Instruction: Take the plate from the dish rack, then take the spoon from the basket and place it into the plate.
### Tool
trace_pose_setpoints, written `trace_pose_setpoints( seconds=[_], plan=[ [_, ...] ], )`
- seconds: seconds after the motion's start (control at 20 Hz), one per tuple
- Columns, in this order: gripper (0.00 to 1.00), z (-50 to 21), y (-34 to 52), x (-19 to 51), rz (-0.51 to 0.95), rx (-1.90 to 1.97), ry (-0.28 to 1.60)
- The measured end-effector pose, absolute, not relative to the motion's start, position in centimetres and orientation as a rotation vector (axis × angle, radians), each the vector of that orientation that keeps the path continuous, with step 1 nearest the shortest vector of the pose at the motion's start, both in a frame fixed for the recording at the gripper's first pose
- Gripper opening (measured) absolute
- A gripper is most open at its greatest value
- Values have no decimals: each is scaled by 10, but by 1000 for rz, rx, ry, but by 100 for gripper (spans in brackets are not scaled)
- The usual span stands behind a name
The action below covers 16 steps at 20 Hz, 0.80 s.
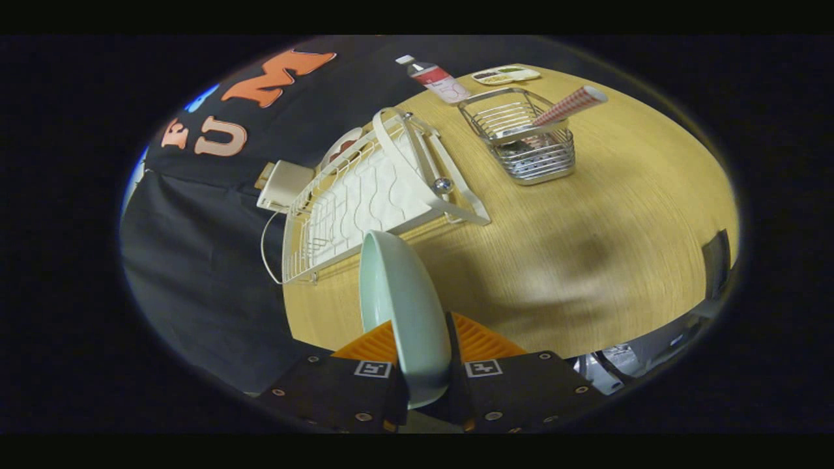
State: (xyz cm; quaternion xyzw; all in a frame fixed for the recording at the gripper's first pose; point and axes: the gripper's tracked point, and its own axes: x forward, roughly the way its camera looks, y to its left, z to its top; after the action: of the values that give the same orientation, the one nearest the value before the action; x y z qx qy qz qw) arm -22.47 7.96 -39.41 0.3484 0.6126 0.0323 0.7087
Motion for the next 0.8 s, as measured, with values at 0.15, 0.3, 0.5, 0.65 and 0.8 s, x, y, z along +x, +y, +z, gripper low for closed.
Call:
trace_pose_setpoints(
  seconds=[0.15,0.3,0.5,0.65,0.8],
  plan=[
    [26,-404,81,-227,72,778,1367],
    [27,-412,81,-226,63,780,1373],
    [32,-414,75,-216,46,763,1344],
    [45,-412,59,-210,24,711,1307],
    [56,-403,43,-192,7,648,1214]
  ],
)
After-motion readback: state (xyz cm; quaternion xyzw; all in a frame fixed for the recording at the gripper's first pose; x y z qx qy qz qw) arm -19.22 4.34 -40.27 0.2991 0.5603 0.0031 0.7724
